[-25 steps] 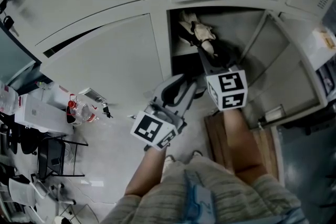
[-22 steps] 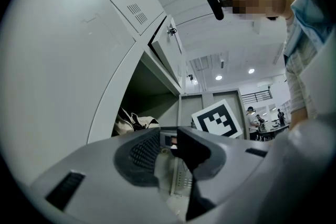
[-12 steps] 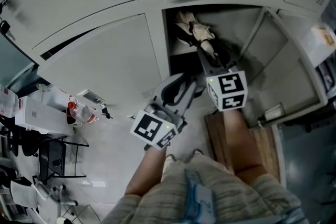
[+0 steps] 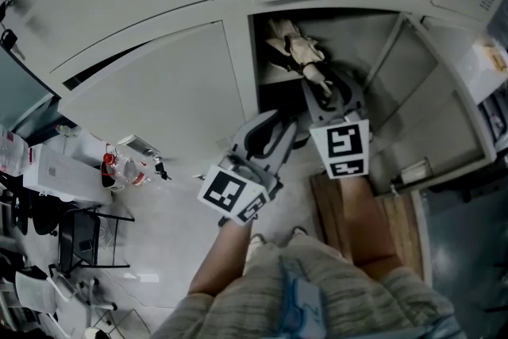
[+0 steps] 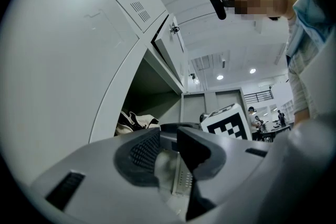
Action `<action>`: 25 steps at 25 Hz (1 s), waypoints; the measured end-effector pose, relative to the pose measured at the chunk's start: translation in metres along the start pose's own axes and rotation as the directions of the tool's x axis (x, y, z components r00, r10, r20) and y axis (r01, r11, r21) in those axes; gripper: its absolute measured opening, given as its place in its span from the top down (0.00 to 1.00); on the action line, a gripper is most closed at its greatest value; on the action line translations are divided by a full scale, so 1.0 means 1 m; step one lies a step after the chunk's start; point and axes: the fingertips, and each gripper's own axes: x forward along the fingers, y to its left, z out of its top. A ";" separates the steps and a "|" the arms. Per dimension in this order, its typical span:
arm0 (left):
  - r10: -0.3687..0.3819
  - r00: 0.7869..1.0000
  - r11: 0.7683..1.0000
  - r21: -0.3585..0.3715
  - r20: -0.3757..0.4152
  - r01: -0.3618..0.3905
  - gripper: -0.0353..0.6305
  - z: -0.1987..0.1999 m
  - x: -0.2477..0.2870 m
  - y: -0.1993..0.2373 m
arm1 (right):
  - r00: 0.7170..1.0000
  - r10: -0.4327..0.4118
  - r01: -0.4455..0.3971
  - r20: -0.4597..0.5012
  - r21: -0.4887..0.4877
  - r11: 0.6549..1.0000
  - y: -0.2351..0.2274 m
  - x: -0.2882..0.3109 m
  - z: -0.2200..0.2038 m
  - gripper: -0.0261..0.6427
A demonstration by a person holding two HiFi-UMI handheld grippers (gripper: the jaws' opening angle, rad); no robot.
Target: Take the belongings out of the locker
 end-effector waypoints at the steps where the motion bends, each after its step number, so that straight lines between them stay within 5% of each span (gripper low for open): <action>1: -0.002 1.000 1.000 0.000 0.000 0.002 0.82 0.000 0.001 0.000 | 1.000 -0.009 0.009 -0.002 -0.033 0.999 0.000 -0.001 0.001 0.71; 7: -0.013 1.000 1.000 -0.001 -0.006 0.013 0.82 -0.002 0.005 -0.002 | 0.999 0.032 -0.032 0.001 -0.082 0.996 -0.002 0.020 0.003 0.51; 13: -0.016 1.000 1.000 0.005 -0.016 0.016 0.82 -0.004 0.006 -0.001 | 0.995 0.095 -0.095 -0.001 0.056 0.994 0.001 0.042 0.008 0.50; 25: -0.003 1.000 1.000 -0.001 -0.020 0.003 0.82 -0.006 0.002 0.006 | 0.994 0.052 -0.035 -0.097 0.175 0.984 -0.004 0.071 -0.010 0.51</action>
